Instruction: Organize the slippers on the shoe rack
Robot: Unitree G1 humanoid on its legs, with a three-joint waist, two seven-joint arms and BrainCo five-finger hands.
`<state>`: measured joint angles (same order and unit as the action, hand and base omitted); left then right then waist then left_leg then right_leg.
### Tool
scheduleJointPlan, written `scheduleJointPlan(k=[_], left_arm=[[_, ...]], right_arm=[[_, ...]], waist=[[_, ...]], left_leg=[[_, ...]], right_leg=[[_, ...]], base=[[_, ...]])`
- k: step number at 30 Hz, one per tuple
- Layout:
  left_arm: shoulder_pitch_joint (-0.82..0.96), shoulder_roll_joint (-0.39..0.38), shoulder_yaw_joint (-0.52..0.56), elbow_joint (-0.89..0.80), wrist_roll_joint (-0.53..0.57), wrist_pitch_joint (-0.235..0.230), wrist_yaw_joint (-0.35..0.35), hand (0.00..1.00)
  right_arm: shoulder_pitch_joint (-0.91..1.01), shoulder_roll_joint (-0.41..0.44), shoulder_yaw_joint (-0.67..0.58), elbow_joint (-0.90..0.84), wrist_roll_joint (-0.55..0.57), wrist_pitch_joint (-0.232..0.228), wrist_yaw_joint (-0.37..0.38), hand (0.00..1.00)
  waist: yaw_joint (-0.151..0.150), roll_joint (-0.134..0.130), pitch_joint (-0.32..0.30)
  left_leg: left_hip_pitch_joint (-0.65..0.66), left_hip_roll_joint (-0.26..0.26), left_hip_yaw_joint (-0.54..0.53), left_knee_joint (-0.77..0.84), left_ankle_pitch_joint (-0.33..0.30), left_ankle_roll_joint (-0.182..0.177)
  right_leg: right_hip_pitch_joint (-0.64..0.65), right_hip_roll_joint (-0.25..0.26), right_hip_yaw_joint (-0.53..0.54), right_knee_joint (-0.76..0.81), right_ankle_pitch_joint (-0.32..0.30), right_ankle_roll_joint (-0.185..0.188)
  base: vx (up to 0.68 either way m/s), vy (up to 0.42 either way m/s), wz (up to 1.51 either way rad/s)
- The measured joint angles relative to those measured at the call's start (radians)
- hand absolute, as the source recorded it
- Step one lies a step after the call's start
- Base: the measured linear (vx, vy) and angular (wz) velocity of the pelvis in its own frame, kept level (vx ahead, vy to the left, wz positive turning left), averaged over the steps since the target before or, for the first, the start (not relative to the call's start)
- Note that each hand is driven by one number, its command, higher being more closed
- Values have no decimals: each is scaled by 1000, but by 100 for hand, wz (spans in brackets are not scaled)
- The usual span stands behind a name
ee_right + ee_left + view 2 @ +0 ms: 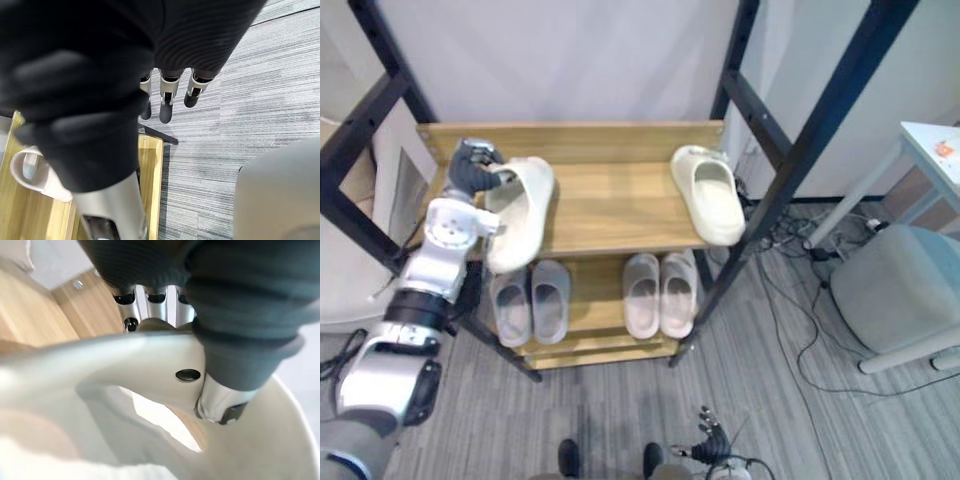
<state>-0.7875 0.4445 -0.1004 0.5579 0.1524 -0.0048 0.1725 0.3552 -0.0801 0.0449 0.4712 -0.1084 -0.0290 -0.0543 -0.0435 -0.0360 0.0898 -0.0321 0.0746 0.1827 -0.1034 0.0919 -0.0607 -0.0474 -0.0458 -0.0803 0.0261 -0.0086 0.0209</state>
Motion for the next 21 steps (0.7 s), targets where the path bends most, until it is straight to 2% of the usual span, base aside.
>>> scheduleJointPlan(k=[4, 13, 21], left_arm=[[5, -20, -29, -24, -14, -1, 1, 100], [5, -66, -85, -33, -18, -4, 23, 100], [-40, -63, -77, 22, 5, -5, 46, 100]], right_arm=[[-4, 0, -1, 0, 1, -2, -1, 0], [-23, -9, -3, 0, 32, -9, -5, 0], [-37, -12, -3, 0, 40, -15, -7, 0]], waist=[[-9, 9, 0], [-31, 57, 4], [-54, 70, 14]], left_leg=[[1, -4, 0, 0, 0, 0], [11, -2, 32, 0, -1, 1], [8, 5, 89, 0, -7, -2]], right_leg=[[0, -1, 1, 0, 0, 0], [-10, 4, 36, 3, 2, 2], [-45, 12, 91, -6, 23, 2]], base=[[0, 0, 0], [7, 3, -10], [-8, 2, -22]])
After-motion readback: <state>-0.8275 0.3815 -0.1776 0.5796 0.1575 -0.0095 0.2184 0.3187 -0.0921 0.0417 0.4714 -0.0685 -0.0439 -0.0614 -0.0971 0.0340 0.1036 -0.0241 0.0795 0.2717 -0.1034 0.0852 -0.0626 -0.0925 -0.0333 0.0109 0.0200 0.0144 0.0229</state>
